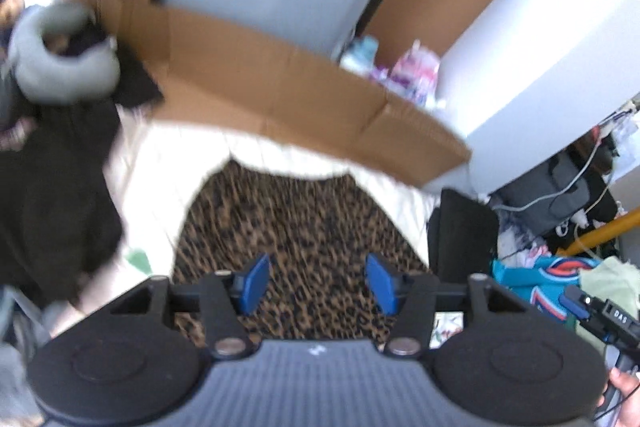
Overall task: Fold clothes
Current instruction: 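Lay the leopard shorts flat on the sheet and open both grippers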
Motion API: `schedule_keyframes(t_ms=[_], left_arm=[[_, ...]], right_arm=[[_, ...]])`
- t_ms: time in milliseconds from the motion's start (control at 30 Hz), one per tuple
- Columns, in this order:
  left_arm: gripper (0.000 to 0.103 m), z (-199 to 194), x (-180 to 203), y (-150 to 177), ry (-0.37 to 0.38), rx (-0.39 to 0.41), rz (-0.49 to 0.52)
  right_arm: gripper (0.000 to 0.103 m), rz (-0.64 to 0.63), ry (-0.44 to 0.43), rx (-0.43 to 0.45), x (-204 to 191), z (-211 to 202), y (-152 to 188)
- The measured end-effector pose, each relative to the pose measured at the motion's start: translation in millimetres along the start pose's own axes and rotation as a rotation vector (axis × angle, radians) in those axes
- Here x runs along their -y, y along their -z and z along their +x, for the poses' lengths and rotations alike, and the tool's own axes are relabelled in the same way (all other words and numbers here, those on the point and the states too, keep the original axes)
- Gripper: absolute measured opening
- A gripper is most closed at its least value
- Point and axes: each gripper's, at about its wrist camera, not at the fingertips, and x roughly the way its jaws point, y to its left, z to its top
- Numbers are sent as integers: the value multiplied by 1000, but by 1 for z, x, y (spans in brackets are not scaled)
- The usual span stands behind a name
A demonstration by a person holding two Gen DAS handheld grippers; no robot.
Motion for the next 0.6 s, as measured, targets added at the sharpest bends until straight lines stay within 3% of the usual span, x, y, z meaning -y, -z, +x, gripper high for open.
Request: schedule_keyframes(t_ms=[67, 333, 600], left_arm=[[66, -24, -8, -17, 0, 20, 16], [68, -95, -42, -45, -9, 49, 20], [71, -90, -88, -32, 10, 66, -2]], right_arm=[[54, -9, 2, 17, -14, -15, -10], [63, 5, -31, 62, -59, -58, -26], [65, -26, -80, 59, -102, -57, 6]])
